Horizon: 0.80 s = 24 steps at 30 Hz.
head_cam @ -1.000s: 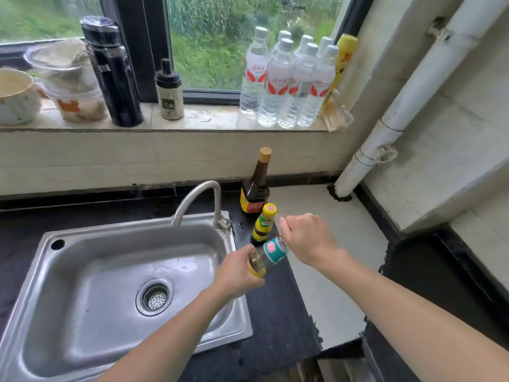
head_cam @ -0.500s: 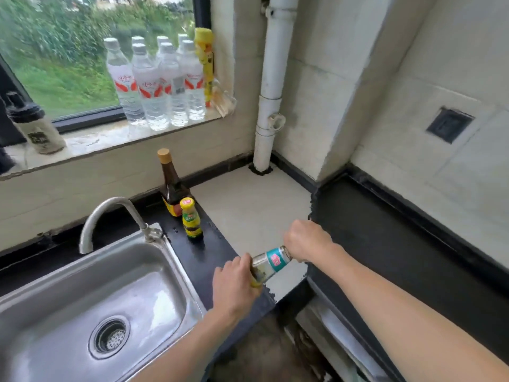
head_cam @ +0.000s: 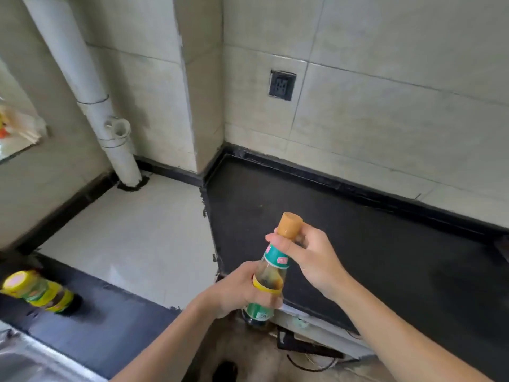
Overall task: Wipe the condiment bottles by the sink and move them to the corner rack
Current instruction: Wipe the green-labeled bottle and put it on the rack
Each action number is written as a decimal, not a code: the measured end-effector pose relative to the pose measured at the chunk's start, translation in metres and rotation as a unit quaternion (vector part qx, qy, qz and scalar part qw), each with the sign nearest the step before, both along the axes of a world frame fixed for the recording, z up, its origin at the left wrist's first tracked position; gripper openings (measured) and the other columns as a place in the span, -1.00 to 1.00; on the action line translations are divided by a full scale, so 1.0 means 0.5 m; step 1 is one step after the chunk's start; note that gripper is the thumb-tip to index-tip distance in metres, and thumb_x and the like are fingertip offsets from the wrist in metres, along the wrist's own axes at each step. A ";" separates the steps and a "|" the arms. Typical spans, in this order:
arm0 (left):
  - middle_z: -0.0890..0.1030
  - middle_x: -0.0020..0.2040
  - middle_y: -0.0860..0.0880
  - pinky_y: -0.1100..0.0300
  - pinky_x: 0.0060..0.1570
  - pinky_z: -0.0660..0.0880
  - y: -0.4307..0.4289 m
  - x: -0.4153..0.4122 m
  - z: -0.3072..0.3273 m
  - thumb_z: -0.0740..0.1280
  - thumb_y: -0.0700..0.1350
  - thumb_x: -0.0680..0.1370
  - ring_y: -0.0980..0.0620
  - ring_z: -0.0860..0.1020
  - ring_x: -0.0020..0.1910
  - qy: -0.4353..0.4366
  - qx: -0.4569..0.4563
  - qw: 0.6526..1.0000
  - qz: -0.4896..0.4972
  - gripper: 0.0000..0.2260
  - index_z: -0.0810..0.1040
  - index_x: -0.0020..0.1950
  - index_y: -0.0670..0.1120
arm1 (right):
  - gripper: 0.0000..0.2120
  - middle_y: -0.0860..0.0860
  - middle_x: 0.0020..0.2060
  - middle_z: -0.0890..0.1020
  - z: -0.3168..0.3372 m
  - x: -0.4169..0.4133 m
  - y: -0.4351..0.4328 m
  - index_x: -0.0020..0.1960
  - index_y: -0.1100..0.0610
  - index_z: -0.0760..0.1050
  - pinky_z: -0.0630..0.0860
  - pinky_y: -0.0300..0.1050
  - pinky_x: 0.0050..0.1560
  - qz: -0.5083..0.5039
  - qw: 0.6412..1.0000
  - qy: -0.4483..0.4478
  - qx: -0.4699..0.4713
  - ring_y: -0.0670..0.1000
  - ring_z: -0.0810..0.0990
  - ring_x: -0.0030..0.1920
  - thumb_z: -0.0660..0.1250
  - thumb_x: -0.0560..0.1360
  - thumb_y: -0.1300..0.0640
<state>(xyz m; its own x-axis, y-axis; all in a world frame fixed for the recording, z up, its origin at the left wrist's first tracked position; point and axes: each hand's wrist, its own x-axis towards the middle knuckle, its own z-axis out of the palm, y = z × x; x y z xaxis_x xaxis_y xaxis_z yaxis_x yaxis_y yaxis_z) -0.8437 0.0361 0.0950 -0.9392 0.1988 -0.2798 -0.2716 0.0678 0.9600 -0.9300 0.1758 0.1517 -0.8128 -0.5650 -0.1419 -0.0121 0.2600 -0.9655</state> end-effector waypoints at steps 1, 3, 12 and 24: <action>0.59 -0.11 -0.13 0.12 0.01 0.58 0.014 -0.026 0.001 0.46 -0.28 0.41 0.01 0.59 -0.10 -0.002 0.005 1.000 -0.028 -0.78 0.52 -0.02 -0.12 | -0.70 0.18 -0.06 0.67 -0.003 -0.006 0.018 -0.01 0.30 0.52 0.60 -0.04 0.05 -0.033 0.999 0.001 -0.010 0.06 0.66 0.00 0.43 0.46 0.06; 0.59 -0.11 -0.06 0.14 0.02 0.59 0.047 -0.081 -0.007 0.48 -0.23 0.40 0.06 0.59 -0.10 0.020 -0.013 0.998 -0.053 -0.75 0.52 0.02 -0.10 | -0.72 0.22 -0.07 0.65 -0.009 -0.016 0.057 -0.02 0.26 0.51 0.62 -0.05 0.02 -0.102 0.994 0.014 -0.023 0.11 0.65 -0.01 0.41 0.46 0.04; 0.53 0.16 0.14 0.21 0.09 0.50 0.287 -0.182 -0.075 0.22 0.28 0.51 0.16 0.50 0.10 0.244 -0.194 0.948 -0.069 -0.50 0.30 0.39 0.11 | -0.92 0.14 -0.12 0.67 -0.011 -0.042 0.291 -0.11 0.06 0.54 0.58 -0.27 -0.13 -0.394 0.914 0.093 -0.028 -0.05 0.65 -0.13 0.39 0.49 0.06; 0.67 -0.28 -0.02 0.01 -0.13 0.58 0.579 -0.222 -0.084 0.34 -0.15 0.55 0.04 0.64 -0.25 0.071 -0.133 0.986 -0.067 -0.93 0.57 -0.10 0.01 | -0.86 0.18 -0.07 0.64 -0.058 0.005 0.727 -0.01 0.21 0.50 0.58 -0.25 -0.11 -0.562 0.821 0.098 0.023 0.00 0.64 -0.10 0.37 0.53 0.13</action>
